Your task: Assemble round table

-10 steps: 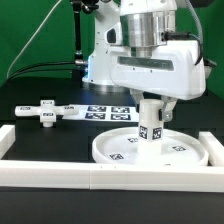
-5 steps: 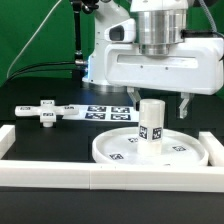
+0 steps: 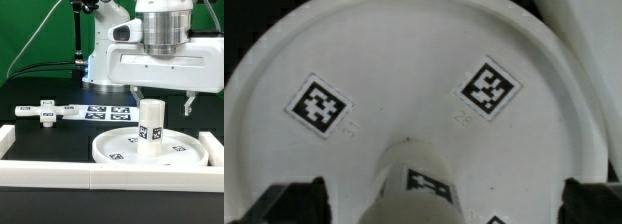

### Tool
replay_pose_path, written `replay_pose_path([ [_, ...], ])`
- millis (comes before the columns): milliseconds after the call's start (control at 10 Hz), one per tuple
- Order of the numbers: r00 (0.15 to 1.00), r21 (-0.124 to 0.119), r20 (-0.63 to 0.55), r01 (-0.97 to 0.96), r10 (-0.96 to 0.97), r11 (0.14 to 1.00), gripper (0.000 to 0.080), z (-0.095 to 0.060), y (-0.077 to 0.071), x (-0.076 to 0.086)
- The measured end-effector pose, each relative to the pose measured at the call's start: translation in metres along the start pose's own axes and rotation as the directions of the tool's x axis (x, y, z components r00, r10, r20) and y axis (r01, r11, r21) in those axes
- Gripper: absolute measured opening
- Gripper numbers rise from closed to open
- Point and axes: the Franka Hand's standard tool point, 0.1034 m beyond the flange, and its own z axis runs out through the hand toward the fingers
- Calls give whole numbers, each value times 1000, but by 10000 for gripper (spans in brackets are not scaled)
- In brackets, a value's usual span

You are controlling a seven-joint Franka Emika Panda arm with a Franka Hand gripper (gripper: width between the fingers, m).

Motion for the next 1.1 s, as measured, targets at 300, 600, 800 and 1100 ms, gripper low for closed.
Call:
replay_pose_path([
  [300, 979, 12, 18, 201, -201, 980, 649, -5, 20, -12],
  [600, 920, 9, 19, 391, -391, 920, 649, -3, 22, -12],
  [800, 775, -30, 1, 632, -632, 774, 649, -3, 27, -10],
  [1100, 503, -41, 17, 864, -864, 502, 649, -11, 66, -5],
])
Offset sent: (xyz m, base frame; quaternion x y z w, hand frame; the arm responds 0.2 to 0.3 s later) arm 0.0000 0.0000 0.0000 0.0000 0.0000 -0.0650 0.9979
